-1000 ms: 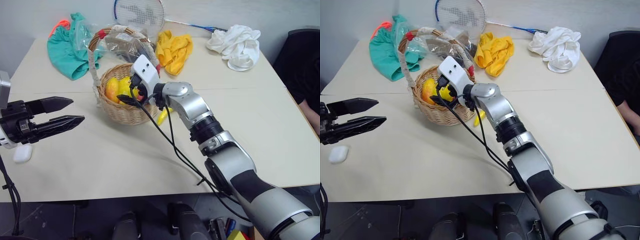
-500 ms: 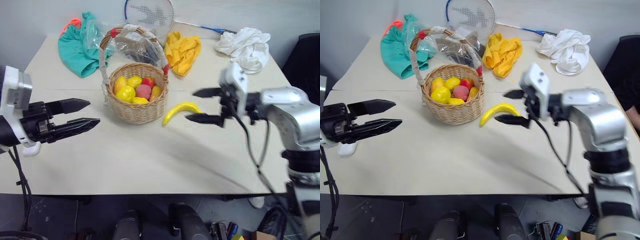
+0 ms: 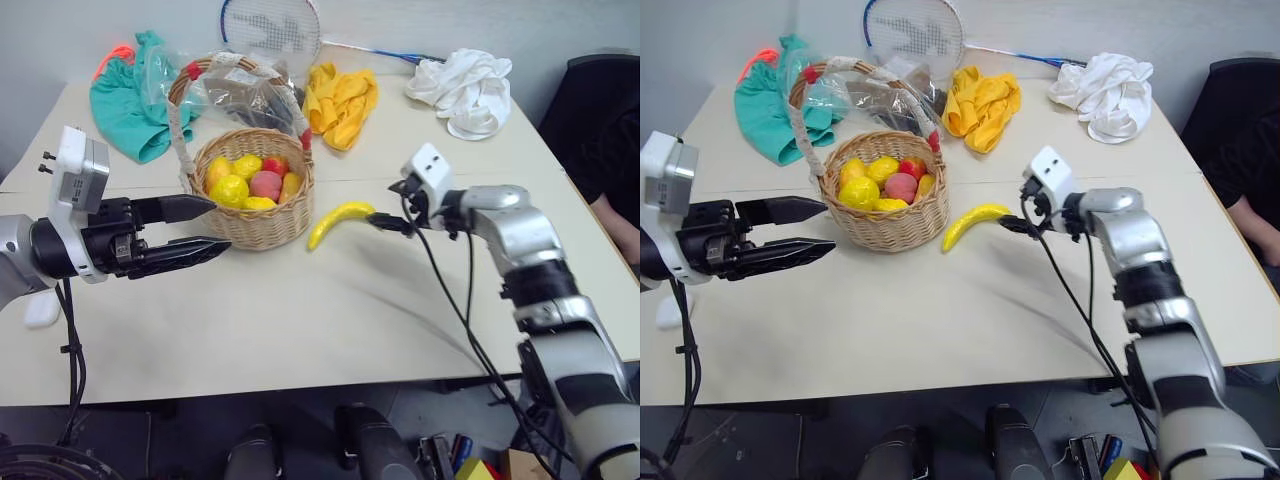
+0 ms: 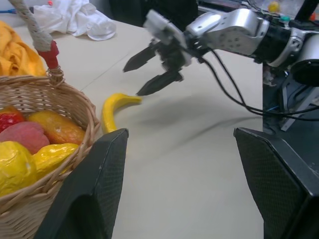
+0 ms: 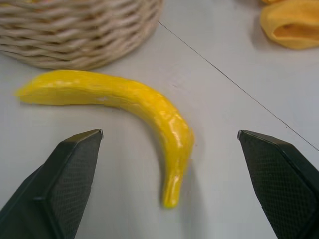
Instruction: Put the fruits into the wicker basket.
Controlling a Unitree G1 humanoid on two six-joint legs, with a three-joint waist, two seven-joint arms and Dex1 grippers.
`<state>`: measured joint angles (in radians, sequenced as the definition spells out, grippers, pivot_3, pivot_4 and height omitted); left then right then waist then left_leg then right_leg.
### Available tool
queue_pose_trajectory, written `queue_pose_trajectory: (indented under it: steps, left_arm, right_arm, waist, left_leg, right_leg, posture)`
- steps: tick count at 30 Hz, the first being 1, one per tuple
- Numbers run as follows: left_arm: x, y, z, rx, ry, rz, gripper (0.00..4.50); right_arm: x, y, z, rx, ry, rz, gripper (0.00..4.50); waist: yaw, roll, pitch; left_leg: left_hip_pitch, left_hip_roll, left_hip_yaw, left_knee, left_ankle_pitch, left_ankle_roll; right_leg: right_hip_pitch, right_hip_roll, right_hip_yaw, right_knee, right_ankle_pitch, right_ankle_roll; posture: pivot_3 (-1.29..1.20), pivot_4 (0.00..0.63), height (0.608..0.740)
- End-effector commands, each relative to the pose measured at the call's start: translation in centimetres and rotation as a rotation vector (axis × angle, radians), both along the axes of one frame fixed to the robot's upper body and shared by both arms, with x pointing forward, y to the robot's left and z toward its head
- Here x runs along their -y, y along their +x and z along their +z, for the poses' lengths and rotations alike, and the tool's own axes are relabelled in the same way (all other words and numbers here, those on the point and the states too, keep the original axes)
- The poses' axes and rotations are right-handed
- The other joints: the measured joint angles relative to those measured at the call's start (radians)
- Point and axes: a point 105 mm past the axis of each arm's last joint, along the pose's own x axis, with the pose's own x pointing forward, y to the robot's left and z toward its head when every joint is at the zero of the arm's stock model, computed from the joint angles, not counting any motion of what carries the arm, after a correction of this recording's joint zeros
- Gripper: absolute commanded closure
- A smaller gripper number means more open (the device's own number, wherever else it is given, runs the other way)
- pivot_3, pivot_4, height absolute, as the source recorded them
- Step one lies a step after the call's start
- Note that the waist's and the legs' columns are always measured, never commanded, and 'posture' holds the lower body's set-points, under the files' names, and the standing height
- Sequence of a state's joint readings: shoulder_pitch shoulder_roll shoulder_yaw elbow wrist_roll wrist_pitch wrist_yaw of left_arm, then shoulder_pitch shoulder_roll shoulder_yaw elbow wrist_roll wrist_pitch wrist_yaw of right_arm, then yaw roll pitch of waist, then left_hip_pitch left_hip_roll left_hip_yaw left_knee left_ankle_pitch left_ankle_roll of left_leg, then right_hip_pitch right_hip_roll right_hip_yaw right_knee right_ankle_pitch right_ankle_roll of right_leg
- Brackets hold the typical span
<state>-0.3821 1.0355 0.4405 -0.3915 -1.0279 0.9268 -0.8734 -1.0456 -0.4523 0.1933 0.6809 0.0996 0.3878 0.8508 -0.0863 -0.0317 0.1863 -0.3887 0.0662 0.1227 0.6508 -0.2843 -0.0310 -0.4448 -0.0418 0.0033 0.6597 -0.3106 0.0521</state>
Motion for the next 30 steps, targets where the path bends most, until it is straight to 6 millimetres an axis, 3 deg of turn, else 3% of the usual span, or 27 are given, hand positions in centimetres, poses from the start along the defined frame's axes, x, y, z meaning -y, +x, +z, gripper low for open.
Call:
queue_pose_trajectory:
  steps: [1, 5, 9, 14, 16, 20, 24, 30]
  left_arm:
    - [0.8, -0.6, 1.1, 0.066, 0.012, -0.027, 0.96]
    - [0.9, -0.8, 1.3, 0.071, 0.01, -0.019, 0.96]
    - [0.7, -0.9, 1.4, 0.075, 0.005, 0.0, 0.96]
    - [0.4, -0.9, 1.6, 0.08, -0.004, 0.029, 0.96]
    - [0.0, -0.9, 1.6, 0.081, -0.007, 0.047, 0.96]
    - [-1.0, -1.1, 1.7, 0.077, -0.018, 0.09, 0.96]
    - [-2.6, -1.2, 1.9, 0.082, -0.019, 0.161, 0.96]
    - [-3.8, -1.6, 2.4, 0.097, -0.018, 0.21, 0.96]
  right_arm:
    - [-0.8, 1.2, -0.5, 0.003, -0.011, -0.008, 0.02]
    - [-2.2, 1.5, -1.7, -0.036, 0.014, 0.004, 0.02]
    - [-2.2, 1.7, -2.2, -0.031, 0.015, -0.001, 1.32]
    - [-1.1, 1.4, -1.6, -0.017, 0.049, 0.016, 3.08]
    - [-0.5, 1.0, -1.1, -0.018, 0.075, 0.037, 3.6]
    - [-0.5, -0.8, 1.1, -0.02, 0.164, 0.127, 3.62]
    - [-1.8, -3.0, 4.4, 0.017, 0.229, 0.19, 3.62]
    - [-8.7, -4.4, 9.1, 0.037, 0.36, 0.24, 3.62]
  waist:
    - [0.0, 0.0, 0.0]
    - [0.0, 0.0, 0.0]
    - [0.001, 0.0, 0.0]
    - [0.001, 0.0, 0.0]
    - [0.002, 0.0, 0.0]
    - [0.002, 0.0, 0.0]
    - [-0.001, 0.001, 0.0]
    - [-0.004, 0.001, 0.0]
  left_leg:
    - [0.0, 0.0, 0.0, 0.0, 0.0, 0.0]
    - [0.0, 0.002, 0.0, 0.0, 0.0, 0.0]
    - [0.0, 0.002, 0.0, 0.001, 0.0, 0.0]
    - [0.0, 0.002, 0.0, 0.001, 0.0, 0.0]
    - [0.0, 0.002, 0.0, 0.001, 0.0, 0.0]
    - [0.0, 0.003, 0.0, 0.001, 0.0, 0.0]
    - [0.001, 0.005, 0.0, 0.001, 0.0, -0.001]
    - [0.002, 0.005, 0.0, 0.001, 0.0, -0.002]
  right_leg:
    - [0.0, 0.0, 0.0, 0.0, 0.0, 0.0]
    - [0.0, -0.001, 0.0, 0.0, 0.0, 0.0]
    - [0.0, -0.001, 0.0, 0.001, 0.0, 0.0]
    - [0.0, -0.001, 0.0, 0.002, 0.0, 0.0]
    - [0.0, -0.001, 0.0, 0.002, 0.0, 0.0]
    - [0.0, -0.001, 0.0, 0.001, 0.0, 0.0]
    - [0.0, 0.0, 0.0, 0.002, 0.0, 0.0]
    - [0.0, 0.001, 0.0, 0.004, 0.0, -0.001]
  posture:
    - [0.0, 0.15, 0.74]
    - [0.0, 0.15, 0.74]
    - [0.0, 0.15, 0.74]
    - [0.0, 0.15, 0.74]
    - [0.0, 0.15, 0.74]
    - [0.0, 0.15, 0.74]
    - [0.0, 0.15, 0.74]
    - [0.0, 0.15, 0.74]
